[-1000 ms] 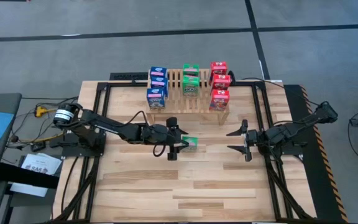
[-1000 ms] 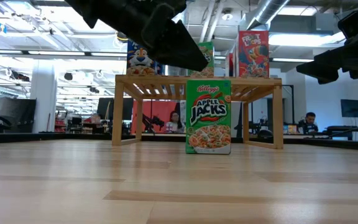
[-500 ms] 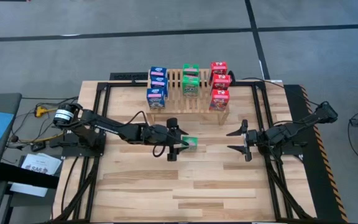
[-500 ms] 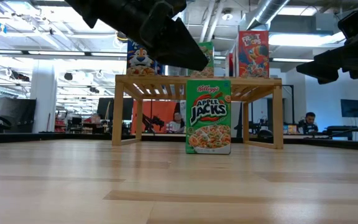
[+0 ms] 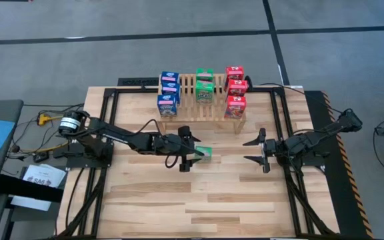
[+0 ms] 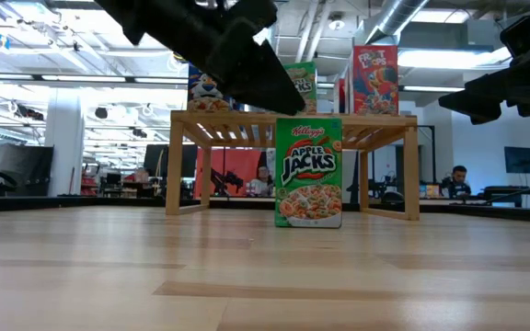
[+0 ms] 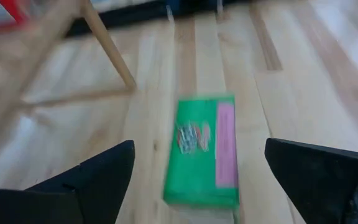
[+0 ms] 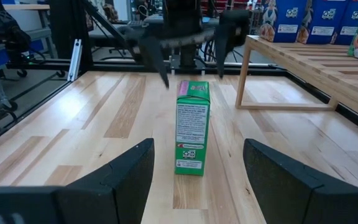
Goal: Stack cereal on shelf
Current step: Put the green cereal box on the shelf aligned with the other green cereal boxes
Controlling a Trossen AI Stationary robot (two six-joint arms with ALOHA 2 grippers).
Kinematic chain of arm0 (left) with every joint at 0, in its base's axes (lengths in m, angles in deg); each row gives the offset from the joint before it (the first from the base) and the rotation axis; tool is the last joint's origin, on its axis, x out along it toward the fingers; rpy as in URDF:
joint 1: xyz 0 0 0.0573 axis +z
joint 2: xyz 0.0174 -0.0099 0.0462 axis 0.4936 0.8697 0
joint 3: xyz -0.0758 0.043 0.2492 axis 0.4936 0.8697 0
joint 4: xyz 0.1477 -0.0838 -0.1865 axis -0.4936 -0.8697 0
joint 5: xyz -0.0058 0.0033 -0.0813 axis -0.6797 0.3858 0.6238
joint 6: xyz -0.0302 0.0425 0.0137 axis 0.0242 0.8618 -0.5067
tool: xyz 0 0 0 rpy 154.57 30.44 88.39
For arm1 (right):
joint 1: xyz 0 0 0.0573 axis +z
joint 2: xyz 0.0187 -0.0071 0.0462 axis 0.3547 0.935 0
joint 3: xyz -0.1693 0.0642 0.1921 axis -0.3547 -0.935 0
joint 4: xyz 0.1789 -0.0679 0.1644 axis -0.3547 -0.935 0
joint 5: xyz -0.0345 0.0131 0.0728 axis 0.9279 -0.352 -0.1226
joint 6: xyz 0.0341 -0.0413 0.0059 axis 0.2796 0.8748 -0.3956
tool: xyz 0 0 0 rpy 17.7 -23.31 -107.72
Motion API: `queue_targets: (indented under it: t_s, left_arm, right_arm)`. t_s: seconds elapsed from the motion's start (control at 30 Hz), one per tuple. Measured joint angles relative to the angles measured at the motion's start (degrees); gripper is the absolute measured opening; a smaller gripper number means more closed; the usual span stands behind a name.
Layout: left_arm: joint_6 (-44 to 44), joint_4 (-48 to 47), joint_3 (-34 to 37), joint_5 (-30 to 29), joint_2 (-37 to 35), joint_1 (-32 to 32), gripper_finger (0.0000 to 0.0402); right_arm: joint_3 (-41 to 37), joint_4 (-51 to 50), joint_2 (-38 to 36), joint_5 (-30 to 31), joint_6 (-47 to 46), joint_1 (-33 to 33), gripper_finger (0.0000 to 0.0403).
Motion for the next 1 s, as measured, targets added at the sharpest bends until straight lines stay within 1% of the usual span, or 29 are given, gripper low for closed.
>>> queue_targets:
  t_s: [0.07,0.17,0.27,0.47,0.6,0.67,0.73,1.0]
  left_arm:
    - [-1.1,-0.6,0.1,0.3,1.3,0.3,0.0352]
    - [-2.4,1.4,0.1,1.5,3.6,0.7,0.0352]
    - [-2.2,3.5,0.0,1.3,4.5,1.1,0.0352]
    - [-5.0,2.8,0.0,1.3,4.6,1.5,0.0352]
    - [-5.4,1.5,0.0,1.5,4.6,1.5,0.0349]
    - [-5.4,1.2,0.0,1.8,4.7,1.5,0.0338]
    - [-5.4,1.2,0.1,1.9,4.9,1.5,0.0319]
    - [-5.4,2.3,0.1,4.7,5.3,1.5,0.0223]
  right_arm:
    - [0.0,0.0,0.0,0.0,0.0,0.0,0.0271]
    - [0.0,0.0,-0.1,0.0,0.0,0.0,0.0271]
    - [0.0,0.0,0.0,0.0,0.0,0.0,0.0271]
    - [0.0,0.0,0.0,0.0,0.0,0.0,0.0271]
    - [0.0,0.0,0.0,0.0,0.0,0.0,0.0271]
    - [0.0,0.0,0.0,0.0,0.0,0.0,0.0271]
    - [0.0,0.0,0.0,0.0,0.0,0.0,0.0271]
    - [0.0,0.0,0.0,0.0,0.0,0.0,0.0271]
